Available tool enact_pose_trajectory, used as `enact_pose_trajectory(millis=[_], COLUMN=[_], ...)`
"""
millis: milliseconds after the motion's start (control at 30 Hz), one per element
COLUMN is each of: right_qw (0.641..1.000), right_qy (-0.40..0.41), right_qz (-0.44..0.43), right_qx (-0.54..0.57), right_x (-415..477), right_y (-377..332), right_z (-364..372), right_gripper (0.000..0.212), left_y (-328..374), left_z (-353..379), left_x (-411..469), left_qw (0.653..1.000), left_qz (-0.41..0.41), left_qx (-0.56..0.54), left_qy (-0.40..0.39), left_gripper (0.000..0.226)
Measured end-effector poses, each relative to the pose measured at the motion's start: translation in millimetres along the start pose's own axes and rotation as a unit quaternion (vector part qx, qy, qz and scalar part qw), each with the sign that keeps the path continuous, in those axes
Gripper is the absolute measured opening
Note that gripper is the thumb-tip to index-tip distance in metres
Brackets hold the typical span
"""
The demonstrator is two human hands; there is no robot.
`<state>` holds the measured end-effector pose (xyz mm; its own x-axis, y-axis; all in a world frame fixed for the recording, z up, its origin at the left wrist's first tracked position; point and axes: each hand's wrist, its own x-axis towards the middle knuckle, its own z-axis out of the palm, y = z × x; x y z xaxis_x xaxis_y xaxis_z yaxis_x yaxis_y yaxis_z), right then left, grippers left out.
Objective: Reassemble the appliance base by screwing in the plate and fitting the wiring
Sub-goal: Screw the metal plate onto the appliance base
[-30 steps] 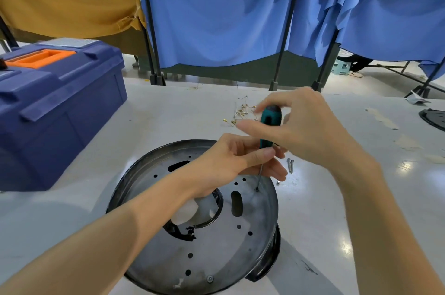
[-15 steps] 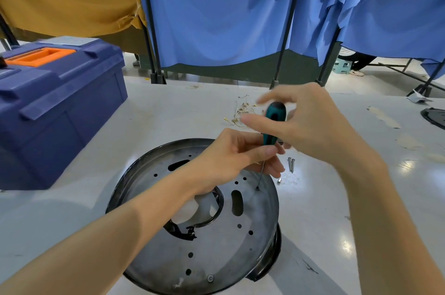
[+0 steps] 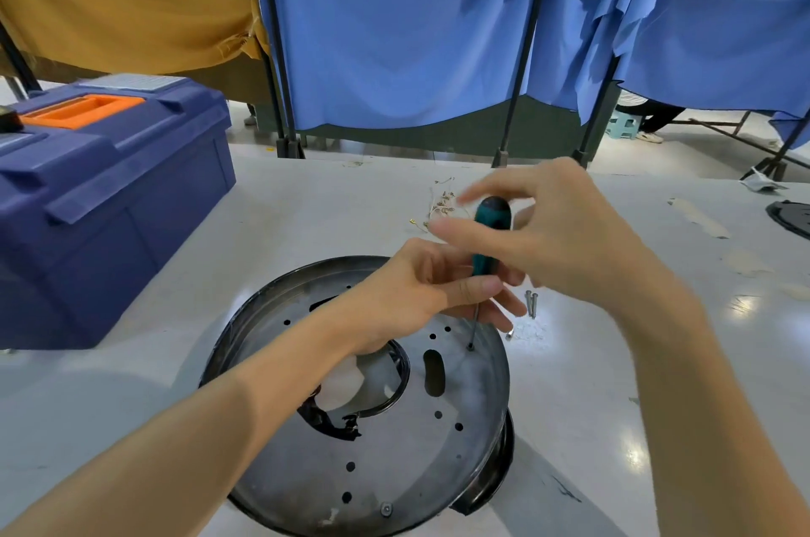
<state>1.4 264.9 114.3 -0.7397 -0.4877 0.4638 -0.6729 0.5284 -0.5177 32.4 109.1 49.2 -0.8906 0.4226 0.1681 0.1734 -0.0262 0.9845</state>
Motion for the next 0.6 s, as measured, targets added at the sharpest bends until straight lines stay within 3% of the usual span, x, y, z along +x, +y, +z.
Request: enact_pose_trajectory(millis=[67,133,233,333,400,500,567,600], right_qw=[0.994,0.993,0.995,0.990,0.994,0.996,0.991,0.991], right_qy=[-0.036,-0.009,0.056,0.114,0.068,-0.024,-0.016,0.001], right_qz=[-0.016,-0.012,0.026,0.036,0.041,0.025,0.020,0.029], right_qx=[0.101,0.119,0.074,-0.081,-0.073,0.085,0.132,0.133], right_x=[-3.4,-4.1,0.3,3.4,1.3,-4.3,-5.7,-4.8], right_y=[0.0,-0.1,-1.5,1.6,1.9,4.4,5.1,4.8], right_z=[-9.8,-8.9,1.9,5.3,-2.8,-13.9,-14.0,-11.8], right_gripper=[0.019,0.009,0.030,0.057,0.062,0.034,0.013,0.012], left_y=[0.9,0.1,-4.1,-4.9,-5.5,-6.4,-6.5,-6.6], left_z=[-2.8,-0.5,5.3,5.3,4.5,3.0,2.0,2.4], left_x=[-0.5,0.0,2.6,4.8,4.9,3.5,2.7,2.4], left_qw=[1.000,1.000,0.999,0.998,0.999,1.000,1.000,0.999], left_qz=[-0.011,-0.014,-0.002,0.002,-0.002,-0.005,-0.009,-0.010], left_qx=[-0.004,-0.010,-0.011,-0.015,-0.021,-0.014,-0.018,-0.021], left_qy=[-0.004,0.004,0.051,0.059,0.037,0.027,0.024,0.024], left_gripper=[0.021,0.024,0.031,0.020,0.020,0.027,0.028,0.028])
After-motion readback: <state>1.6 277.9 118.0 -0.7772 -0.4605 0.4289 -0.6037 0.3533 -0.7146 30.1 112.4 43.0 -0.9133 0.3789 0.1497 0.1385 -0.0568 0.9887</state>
